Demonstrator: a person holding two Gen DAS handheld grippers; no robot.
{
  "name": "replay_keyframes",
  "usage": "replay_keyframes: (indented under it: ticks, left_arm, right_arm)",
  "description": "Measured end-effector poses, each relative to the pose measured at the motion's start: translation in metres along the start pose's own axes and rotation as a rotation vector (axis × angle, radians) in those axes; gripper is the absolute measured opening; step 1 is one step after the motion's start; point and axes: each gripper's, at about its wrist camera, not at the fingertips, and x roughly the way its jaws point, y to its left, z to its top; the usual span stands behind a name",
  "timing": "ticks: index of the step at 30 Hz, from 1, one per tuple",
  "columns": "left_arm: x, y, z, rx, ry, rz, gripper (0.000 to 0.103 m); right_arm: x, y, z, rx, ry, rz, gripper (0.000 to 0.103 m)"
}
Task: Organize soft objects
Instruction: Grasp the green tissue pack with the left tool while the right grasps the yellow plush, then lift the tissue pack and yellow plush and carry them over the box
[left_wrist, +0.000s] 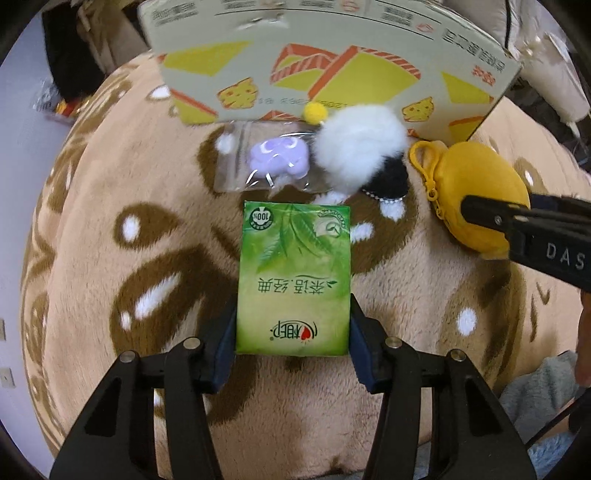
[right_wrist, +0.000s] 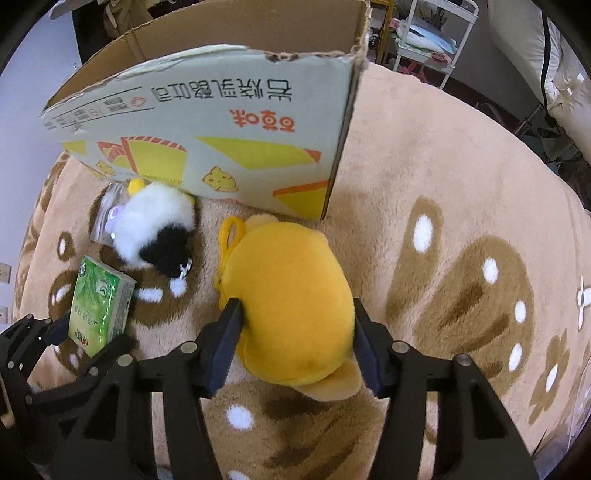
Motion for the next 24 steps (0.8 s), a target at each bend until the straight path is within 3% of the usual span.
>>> replay_keyframes:
  ticks: [12,18,24]
  left_arm:
    - [-0.042,-0.003,-0.019,-0.006,-0.103,0.063,0.052]
    - [-0.068,-0.015,-0.029,0.013,-0.194,0.127,0.052]
    - [-0.084,-0.012,-0.027,0.007,-0.247,0.138,0.052]
  right_arm:
    - [-0.028,-0.003,-0.021,0.007,-0.053,-0.016,0.045]
    - [-0.048,-0.003,-0.029,0.031,-0.090,-0.010,0.045]
    - [-0.085,-0.004,-0.038,0.055,-0.186,-0.030,0.045]
